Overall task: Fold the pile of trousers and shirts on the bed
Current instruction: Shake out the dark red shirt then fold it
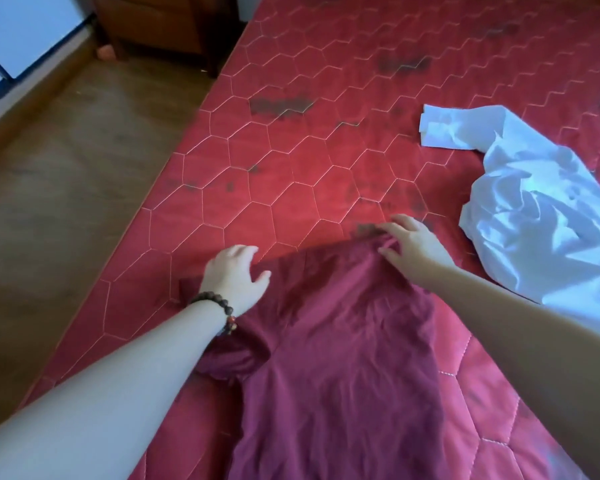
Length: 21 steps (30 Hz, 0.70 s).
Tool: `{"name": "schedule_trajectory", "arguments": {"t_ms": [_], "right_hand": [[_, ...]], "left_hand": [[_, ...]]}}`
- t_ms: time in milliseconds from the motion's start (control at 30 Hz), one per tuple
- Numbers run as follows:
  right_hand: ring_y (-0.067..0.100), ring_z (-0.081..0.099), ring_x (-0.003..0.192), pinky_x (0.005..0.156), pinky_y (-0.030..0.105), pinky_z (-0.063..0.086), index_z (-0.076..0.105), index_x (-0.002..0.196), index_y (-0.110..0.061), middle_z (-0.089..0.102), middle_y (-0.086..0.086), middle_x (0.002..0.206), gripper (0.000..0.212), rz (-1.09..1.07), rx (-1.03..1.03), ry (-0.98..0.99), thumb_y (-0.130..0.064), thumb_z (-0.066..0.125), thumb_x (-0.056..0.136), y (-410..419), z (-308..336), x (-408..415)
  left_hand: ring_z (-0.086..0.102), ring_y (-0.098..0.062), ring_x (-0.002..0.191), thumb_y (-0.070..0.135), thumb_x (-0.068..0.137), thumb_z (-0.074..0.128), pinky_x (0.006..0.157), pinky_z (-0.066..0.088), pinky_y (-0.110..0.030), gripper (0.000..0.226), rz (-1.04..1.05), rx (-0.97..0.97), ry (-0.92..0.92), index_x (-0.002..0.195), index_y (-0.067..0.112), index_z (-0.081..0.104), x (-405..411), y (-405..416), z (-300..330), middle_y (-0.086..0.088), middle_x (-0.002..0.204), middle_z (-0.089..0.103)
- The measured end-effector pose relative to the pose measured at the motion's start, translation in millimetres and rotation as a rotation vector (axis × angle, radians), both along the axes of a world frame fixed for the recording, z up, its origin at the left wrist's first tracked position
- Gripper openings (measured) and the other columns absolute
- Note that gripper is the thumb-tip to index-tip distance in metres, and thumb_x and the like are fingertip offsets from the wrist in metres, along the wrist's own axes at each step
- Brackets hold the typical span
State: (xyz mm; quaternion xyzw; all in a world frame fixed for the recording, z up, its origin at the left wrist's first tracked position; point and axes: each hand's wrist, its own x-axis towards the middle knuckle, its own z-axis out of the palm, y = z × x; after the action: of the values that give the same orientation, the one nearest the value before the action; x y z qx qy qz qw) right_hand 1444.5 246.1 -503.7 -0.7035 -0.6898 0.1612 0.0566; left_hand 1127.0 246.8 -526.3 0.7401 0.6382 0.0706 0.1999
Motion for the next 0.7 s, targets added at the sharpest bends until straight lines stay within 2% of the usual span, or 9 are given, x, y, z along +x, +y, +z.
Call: {"name": "schedule_trajectory", "arguments": {"t_ms": [133, 200, 333, 400, 467, 533, 567, 633, 700], "right_hand": [[0.022, 0.019, 0.144, 0.118, 0.04, 0.015, 0.044, 0.142, -0.03, 0.029, 0.0, 0.154, 0.056, 0.15, -0.075, -0.101, -0.029, 0.064, 0.089, 22, -26, -17], [0.023, 0.026, 0.139, 0.118, 0.039, 0.014, 0.043, 0.14, -0.029, 0.038, 0.0, 0.145, 0.059, 0.197, -0.139, -0.194, -0.033, 0.067, 0.086, 31, -35, -20], [0.023, 0.04, 0.118, 0.116, 0.037, 0.015, 0.053, 0.117, -0.02, 0.055, -0.001, 0.112, 0.035, 0.302, -0.2, -0.354, -0.04, 0.061, 0.09, 42, -38, -17], [0.023, 0.043, 0.116, 0.118, 0.04, 0.009, 0.055, 0.111, -0.018, 0.058, -0.001, 0.108, 0.026, 0.305, -0.196, -0.375, -0.037, 0.056, 0.093, 48, -33, -17], [0.025, 0.047, 0.114, 0.119, 0.043, 0.005, 0.055, 0.106, -0.015, 0.062, 0.002, 0.104, 0.019, 0.254, -0.081, -0.356, -0.03, 0.055, 0.094, 56, -28, -17], [0.028, 0.043, 0.121, 0.119, 0.048, 0.002, 0.054, 0.113, -0.013, 0.058, 0.006, 0.114, 0.027, 0.201, 0.045, -0.342, -0.029, 0.059, 0.092, 63, -25, -19], [0.029, 0.035, 0.131, 0.119, 0.05, 0.0, 0.051, 0.124, -0.013, 0.052, 0.007, 0.127, 0.041, 0.17, 0.067, -0.345, -0.033, 0.063, 0.09, 62, -25, -21], [0.028, 0.021, 0.143, 0.117, 0.052, -0.001, 0.043, 0.139, -0.013, 0.038, 0.009, 0.147, 0.064, 0.097, 0.125, -0.314, -0.038, 0.067, 0.086, 52, -27, -27], [0.033, 0.031, 0.14, 0.117, 0.055, 0.011, 0.05, 0.135, -0.005, 0.044, 0.015, 0.144, 0.056, 0.08, 0.271, -0.241, -0.027, 0.068, 0.086, 31, -35, -37]], "left_hand": [[0.049, -0.025, 0.114, 0.055, 0.091, 0.05, 0.093, 0.039, -0.037, 0.054, -0.076, 0.067, 0.235, 0.129, 0.017, 0.046, 25, 8, -26, -0.004, 0.124, 0.054], [0.054, -0.024, 0.104, 0.059, 0.092, 0.046, 0.085, 0.04, -0.035, 0.048, -0.099, 0.105, 0.308, 0.113, 0.016, 0.049, 25, 11, -34, -0.002, 0.109, 0.058], [0.058, -0.026, 0.083, 0.053, 0.095, 0.046, 0.065, 0.037, -0.034, 0.04, -0.206, 0.161, 0.263, 0.08, 0.016, 0.05, 18, 9, -41, 0.0, 0.077, 0.05], [0.057, -0.027, 0.067, 0.052, 0.096, 0.044, 0.054, 0.033, -0.032, 0.042, -0.207, 0.176, 0.242, 0.074, 0.017, 0.04, 14, 13, -40, 0.003, 0.064, 0.042], [0.051, -0.028, 0.053, 0.053, 0.096, 0.045, 0.049, 0.031, -0.031, 0.044, -0.17, 0.221, 0.224, 0.074, 0.016, 0.037, 14, 23, -34, 0.004, 0.054, 0.037], [0.056, -0.028, 0.062, 0.055, 0.093, 0.049, 0.055, 0.038, -0.034, 0.042, -0.097, 0.245, 0.255, 0.081, 0.015, 0.044, 18, 35, -26, 0.001, 0.062, 0.048], [0.059, -0.028, 0.076, 0.056, 0.09, 0.051, 0.066, 0.041, -0.038, 0.042, -0.038, 0.251, 0.292, 0.09, 0.015, 0.05, 22, 40, -22, -0.002, 0.077, 0.056], [0.054, -0.029, 0.104, 0.053, 0.087, 0.056, 0.087, 0.038, -0.043, 0.046, 0.037, 0.268, 0.297, 0.108, 0.012, 0.055, 34, 39, -17, -0.008, 0.108, 0.056], [0.05, -0.03, 0.113, 0.042, 0.085, 0.059, 0.095, 0.037, -0.044, 0.04, -0.052, 0.352, 0.177, 0.111, 0.011, 0.058, 55, 27, -18, -0.009, 0.118, 0.054]]}}
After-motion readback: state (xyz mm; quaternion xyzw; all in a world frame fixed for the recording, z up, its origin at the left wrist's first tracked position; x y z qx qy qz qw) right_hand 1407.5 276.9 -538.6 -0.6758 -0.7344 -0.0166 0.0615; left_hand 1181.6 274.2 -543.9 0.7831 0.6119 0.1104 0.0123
